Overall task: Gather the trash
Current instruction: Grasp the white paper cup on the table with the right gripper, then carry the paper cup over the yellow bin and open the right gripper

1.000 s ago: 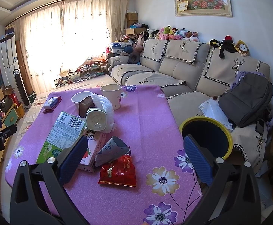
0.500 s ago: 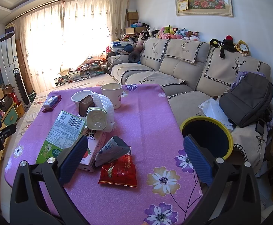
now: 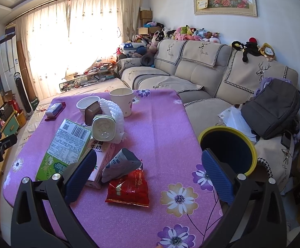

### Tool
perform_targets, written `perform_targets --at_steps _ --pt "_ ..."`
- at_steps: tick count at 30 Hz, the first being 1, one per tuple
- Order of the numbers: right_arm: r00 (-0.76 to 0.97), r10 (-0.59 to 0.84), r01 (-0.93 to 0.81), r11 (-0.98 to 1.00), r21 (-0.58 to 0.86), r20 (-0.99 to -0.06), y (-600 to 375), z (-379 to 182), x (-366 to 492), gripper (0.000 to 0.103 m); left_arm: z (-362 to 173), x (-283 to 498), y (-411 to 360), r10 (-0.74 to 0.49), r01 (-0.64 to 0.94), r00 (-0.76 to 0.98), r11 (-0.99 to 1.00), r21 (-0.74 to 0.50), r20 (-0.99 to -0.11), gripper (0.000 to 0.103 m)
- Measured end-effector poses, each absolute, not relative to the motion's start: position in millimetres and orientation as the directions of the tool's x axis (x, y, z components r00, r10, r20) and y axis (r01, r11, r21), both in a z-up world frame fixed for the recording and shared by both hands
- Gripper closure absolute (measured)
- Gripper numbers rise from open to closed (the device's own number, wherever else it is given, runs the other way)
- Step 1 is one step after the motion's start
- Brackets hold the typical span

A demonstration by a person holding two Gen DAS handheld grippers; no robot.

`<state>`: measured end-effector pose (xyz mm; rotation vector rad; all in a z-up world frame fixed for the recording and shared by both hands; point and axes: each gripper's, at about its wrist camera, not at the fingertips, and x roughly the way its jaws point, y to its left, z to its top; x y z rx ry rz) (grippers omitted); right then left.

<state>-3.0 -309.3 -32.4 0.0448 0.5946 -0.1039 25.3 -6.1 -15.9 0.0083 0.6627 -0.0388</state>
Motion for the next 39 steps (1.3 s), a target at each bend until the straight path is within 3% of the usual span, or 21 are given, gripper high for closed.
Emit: perform_targets --at_steps 4,8,16,18,21,29,32,34,35,39 --pt "0.815 -0.076 0.095 0.995 0.004 -0.575 -312 -30 10 0.006 -17 43 -5 -0.020 0.033 0.780 0.999 0.008 -0.625 0.004" --pt "0.811 0.019 0.011 0.999 0.048 -0.585 -321 -12 40 0.006 -15 67 -5 -0.014 0.040 0.778 0.999 0.027 -0.628 0.004" --pt "0.688 0.140 -0.119 0.990 0.079 -0.712 -328 16 198 0.008 -12 126 -9 -0.021 0.047 0.774 0.999 0.024 -0.632 0.004" --pt "0.616 0.168 -0.133 0.985 0.108 -0.770 -325 7 243 0.028 -12 141 -13 -0.026 0.057 0.770 0.998 0.028 -0.637 0.004" --pt "0.512 0.180 -0.122 0.983 0.137 -0.840 -326 -14 301 0.045 -13 157 -19 -0.032 0.074 0.767 0.996 0.039 -0.641 0.004" --pt "0.360 0.137 -0.115 0.988 0.102 -0.923 -314 -60 360 0.054 -25 180 -29 -0.058 0.112 0.749 0.993 0.041 -0.660 0.004" --pt "0.321 0.147 -0.107 0.987 0.119 -0.936 -314 -76 373 0.068 -29 185 -32 -0.065 0.122 0.738 0.992 0.037 -0.672 0.004" --pt "0.298 0.164 -0.102 0.985 0.139 -0.940 -314 -84 379 0.084 -30 186 -35 -0.068 0.127 0.734 0.991 0.038 -0.676 0.004" --pt "0.294 0.180 -0.096 0.983 0.159 -0.939 -316 -85 380 0.097 -30 186 -36 -0.070 0.130 0.734 0.991 0.039 -0.676 0.004" --pt "0.355 0.225 -0.099 0.974 0.203 -0.907 -332 -56 362 0.098 -23 180 -43 -0.081 0.150 0.741 0.988 0.047 -0.666 0.004"
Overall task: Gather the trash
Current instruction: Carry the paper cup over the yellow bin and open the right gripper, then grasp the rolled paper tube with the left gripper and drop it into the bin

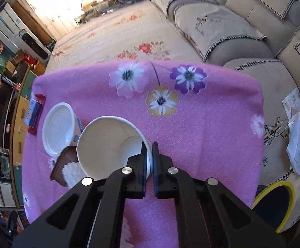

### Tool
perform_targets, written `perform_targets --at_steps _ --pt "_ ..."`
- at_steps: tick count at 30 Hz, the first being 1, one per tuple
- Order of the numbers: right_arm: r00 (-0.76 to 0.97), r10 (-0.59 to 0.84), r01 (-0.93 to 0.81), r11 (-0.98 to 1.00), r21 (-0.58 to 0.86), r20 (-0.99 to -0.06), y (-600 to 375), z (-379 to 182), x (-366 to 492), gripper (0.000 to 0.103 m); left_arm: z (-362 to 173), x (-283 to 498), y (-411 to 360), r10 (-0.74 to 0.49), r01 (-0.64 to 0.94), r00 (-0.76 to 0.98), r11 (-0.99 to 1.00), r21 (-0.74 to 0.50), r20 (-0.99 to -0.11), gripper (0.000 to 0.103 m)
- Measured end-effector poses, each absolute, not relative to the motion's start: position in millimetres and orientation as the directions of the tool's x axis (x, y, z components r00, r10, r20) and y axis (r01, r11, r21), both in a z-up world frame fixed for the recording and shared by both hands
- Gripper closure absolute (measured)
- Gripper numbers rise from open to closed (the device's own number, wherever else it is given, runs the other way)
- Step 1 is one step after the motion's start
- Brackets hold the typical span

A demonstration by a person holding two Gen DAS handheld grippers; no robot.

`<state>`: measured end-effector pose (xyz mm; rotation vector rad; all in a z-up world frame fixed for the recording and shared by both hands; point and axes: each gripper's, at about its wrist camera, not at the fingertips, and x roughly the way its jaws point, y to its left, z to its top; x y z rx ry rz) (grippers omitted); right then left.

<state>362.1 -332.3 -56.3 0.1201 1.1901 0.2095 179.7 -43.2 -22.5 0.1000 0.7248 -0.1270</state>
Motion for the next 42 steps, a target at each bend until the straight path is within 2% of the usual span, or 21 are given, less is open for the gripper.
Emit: perform_targets --at_steps 4,8,13,18,22,27,30,37,40,42 --pt "0.448 0.205 -0.049 0.978 0.205 -0.870 -384 -15 320 0.098 -11 167 -51 -0.113 0.183 0.753 0.982 0.041 -0.648 0.004" --pt "0.491 0.101 0.114 0.977 0.179 -0.865 -476 -5 264 0.098 -5 155 -60 -0.153 0.219 0.753 0.975 0.025 -0.640 0.004" --pt "0.362 -0.023 0.330 0.938 0.105 -0.932 -573 -72 218 0.098 -8 143 -76 -0.185 0.258 0.731 0.966 0.014 -0.657 0.004" --pt "0.225 -0.030 0.425 0.902 0.071 -0.974 -616 -162 215 0.097 -13 126 -102 -0.222 0.319 0.703 0.947 0.021 -0.675 0.004" --pt "0.179 -0.020 0.465 0.883 0.067 -0.984 -635 -203 218 0.096 -14 106 -132 -0.268 0.411 0.682 0.910 0.054 -0.680 0.004" --pt "0.160 -0.014 0.494 0.867 0.068 -0.987 -647 -222 214 0.094 -13 80 -177 -0.371 0.567 0.621 0.820 0.070 -0.690 0.004" --pt "0.174 -0.009 0.498 0.863 0.080 -0.985 -649 -219 208 0.085 -18 68 -206 -0.427 0.649 0.565 0.758 0.061 -0.706 0.004" --pt "0.290 0.029 0.428 0.890 0.157 -0.956 -634 -189 183 0.081 -41 57 -261 -0.425 0.739 0.500 0.664 0.116 -0.754 0.004" --pt "0.327 0.045 0.397 0.900 0.180 -0.944 -623 -176 173 0.080 -52 64 -276 -0.393 0.741 0.483 0.659 0.127 -0.782 0.012" --pt "0.344 0.050 0.376 0.908 0.186 -0.938 -617 -169 166 0.080 -59 73 -279 -0.377 0.739 0.467 0.664 0.118 -0.800 0.024"
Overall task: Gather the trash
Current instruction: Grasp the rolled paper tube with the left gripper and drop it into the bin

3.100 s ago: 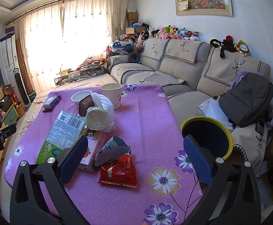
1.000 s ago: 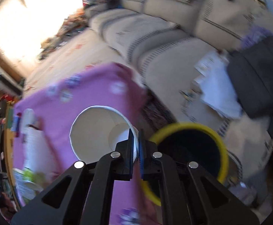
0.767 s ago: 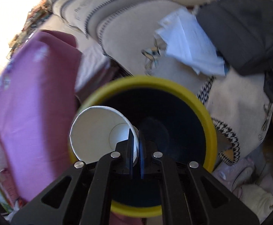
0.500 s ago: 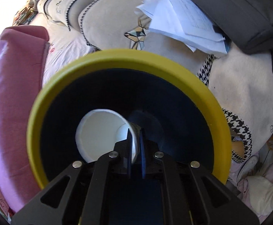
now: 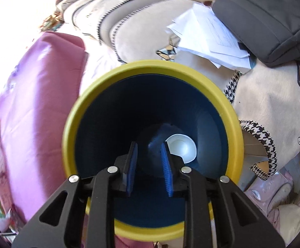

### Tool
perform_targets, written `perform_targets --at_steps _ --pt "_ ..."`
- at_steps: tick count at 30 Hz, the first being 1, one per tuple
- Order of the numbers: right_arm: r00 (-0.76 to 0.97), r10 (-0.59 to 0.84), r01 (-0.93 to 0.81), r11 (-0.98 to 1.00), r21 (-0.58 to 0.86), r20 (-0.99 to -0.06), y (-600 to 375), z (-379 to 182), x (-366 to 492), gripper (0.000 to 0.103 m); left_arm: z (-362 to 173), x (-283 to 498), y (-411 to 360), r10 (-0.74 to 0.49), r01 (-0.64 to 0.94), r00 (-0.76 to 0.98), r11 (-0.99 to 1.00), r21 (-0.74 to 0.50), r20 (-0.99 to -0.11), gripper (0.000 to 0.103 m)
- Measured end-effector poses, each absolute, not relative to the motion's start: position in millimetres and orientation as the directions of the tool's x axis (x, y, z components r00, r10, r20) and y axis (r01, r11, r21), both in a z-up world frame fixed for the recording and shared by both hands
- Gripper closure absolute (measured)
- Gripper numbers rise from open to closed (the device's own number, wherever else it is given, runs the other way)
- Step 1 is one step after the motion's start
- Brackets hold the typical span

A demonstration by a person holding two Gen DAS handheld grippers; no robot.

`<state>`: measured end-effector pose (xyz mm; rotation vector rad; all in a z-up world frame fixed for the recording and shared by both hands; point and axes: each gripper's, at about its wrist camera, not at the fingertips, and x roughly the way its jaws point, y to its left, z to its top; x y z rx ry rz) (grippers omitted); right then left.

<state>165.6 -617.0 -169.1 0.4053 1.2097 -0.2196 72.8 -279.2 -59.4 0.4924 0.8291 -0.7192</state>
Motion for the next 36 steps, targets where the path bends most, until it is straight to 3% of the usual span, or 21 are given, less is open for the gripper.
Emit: perform_targets --at_steps 4,6,9,12,20,25,31,36 --pt "0.367 0.049 0.347 0.919 0.186 -0.929 -608 -159 157 0.080 -66 82 -276 -0.376 0.737 0.419 0.673 0.068 -0.826 0.046" --pt "0.377 0.052 0.337 0.922 0.189 -0.925 -606 -157 153 0.080 -65 82 -273 -0.382 0.736 0.412 0.674 0.055 -0.827 0.067" --pt "0.392 0.052 0.327 0.925 0.192 -0.919 -604 -153 149 0.080 -64 81 -270 -0.396 0.740 0.416 0.671 0.052 -0.819 0.083" --pt "0.409 0.058 0.321 0.925 0.203 -0.911 -604 -149 145 0.080 -55 81 -267 -0.406 0.739 0.430 0.671 0.057 -0.807 0.091" --pt "0.458 0.042 0.318 0.925 0.208 -0.888 -613 -133 126 0.080 -3 94 -281 -0.432 0.746 0.452 0.663 0.065 -0.781 0.091" --pt "0.482 -0.028 0.351 0.922 0.163 -0.876 -625 -118 109 0.080 19 115 -339 -0.495 0.802 0.410 0.596 0.043 -0.766 0.091" --pt "0.487 -0.067 0.384 0.912 0.145 -0.871 -641 -110 83 0.080 -11 158 -440 -0.510 0.844 0.274 0.534 -0.050 -0.815 0.089" --pt "0.468 -0.080 0.403 0.906 0.132 -0.880 -650 -112 66 0.079 -57 184 -508 -0.485 0.846 0.270 0.532 -0.036 -0.832 0.085"
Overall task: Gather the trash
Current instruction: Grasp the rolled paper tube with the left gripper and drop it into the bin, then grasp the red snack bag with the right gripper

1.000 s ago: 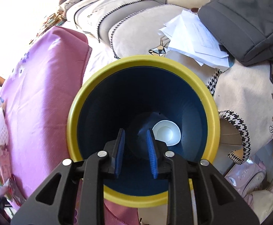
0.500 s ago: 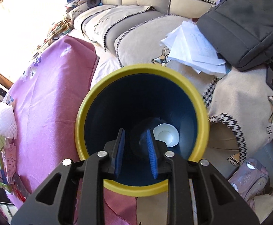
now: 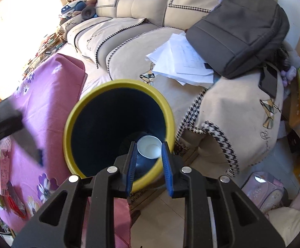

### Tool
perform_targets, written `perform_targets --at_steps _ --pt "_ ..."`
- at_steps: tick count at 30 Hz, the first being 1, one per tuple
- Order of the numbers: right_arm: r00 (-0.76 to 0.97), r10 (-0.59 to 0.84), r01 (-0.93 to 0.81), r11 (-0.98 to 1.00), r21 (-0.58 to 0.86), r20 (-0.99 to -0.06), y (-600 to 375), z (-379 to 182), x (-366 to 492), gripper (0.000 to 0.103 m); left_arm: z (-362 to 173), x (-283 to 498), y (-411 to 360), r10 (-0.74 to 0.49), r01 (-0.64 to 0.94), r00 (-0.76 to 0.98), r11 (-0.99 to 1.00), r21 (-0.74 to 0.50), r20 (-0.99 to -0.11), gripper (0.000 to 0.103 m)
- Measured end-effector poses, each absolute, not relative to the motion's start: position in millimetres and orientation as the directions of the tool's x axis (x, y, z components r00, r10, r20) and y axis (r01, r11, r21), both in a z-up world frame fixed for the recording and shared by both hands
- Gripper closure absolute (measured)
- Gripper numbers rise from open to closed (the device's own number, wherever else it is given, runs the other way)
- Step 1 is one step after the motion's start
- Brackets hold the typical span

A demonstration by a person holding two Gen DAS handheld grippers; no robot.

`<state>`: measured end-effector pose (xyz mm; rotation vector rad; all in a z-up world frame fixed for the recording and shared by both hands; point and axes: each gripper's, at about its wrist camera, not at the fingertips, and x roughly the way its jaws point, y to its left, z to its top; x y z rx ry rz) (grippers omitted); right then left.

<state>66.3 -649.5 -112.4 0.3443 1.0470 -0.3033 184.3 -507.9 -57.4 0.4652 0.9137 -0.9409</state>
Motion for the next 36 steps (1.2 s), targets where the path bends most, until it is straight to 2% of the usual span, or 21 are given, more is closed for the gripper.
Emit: perform_targets --at_steps 2,4,5,6,11,13,17,19,21,27,29,34,36 --pt "0.463 -0.084 0.408 0.904 0.128 -0.882 -651 -114 60 0.074 -73 192 -526 -0.461 0.839 0.281 0.544 -0.018 -0.841 0.079" --pt "0.459 -0.094 0.414 0.902 0.120 -0.884 -653 -114 55 0.069 -85 199 -538 -0.448 0.829 0.288 0.559 -0.013 -0.846 0.064" --pt "0.455 -0.099 0.418 0.901 0.114 -0.885 -653 -115 52 0.069 -90 201 -542 -0.438 0.823 0.294 0.568 -0.009 -0.850 0.049" --pt "0.453 -0.102 0.419 0.901 0.111 -0.885 -654 -116 50 0.069 -92 203 -544 -0.434 0.815 0.304 0.579 -0.004 -0.848 0.038" --pt "0.450 -0.100 0.413 0.904 0.108 -0.887 -649 -118 44 0.068 -88 203 -532 -0.448 0.806 0.299 0.591 -0.028 -0.843 0.034" --pt "0.459 -0.088 0.393 0.912 0.113 -0.884 -640 -119 43 0.067 -71 198 -515 -0.470 0.801 0.307 0.598 -0.042 -0.828 0.034" --pt "0.473 -0.045 0.317 0.940 0.123 -0.880 -607 -120 44 0.061 -26 181 -458 -0.502 0.767 0.368 0.639 -0.049 -0.782 0.025" --pt "0.481 -0.001 0.252 0.958 0.137 -0.877 -582 -118 47 0.061 -9 174 -424 -0.501 0.740 0.404 0.671 -0.049 -0.765 0.023" --pt "0.491 0.044 0.181 0.972 0.152 -0.870 -555 -115 48 0.056 3 165 -385 -0.500 0.706 0.430 0.705 -0.065 -0.752 0.017" --pt "0.494 0.232 -0.076 0.971 0.225 -0.838 -465 -94 53 0.038 20 138 -264 -0.440 0.564 0.557 0.823 -0.068 -0.704 0.012" --pt "0.476 0.270 -0.149 0.963 0.226 -0.837 -434 -89 54 0.035 21 128 -229 -0.399 0.505 0.605 0.861 -0.056 -0.689 0.012" --pt "0.413 0.302 -0.264 0.943 0.205 -0.859 -367 -92 61 0.028 14 106 -153 -0.333 0.394 0.668 0.917 -0.064 -0.665 0.010" --pt "0.394 0.292 -0.284 0.941 0.187 -0.872 -347 -95 63 0.020 9 100 -132 -0.318 0.370 0.675 0.927 -0.067 -0.666 0.010"
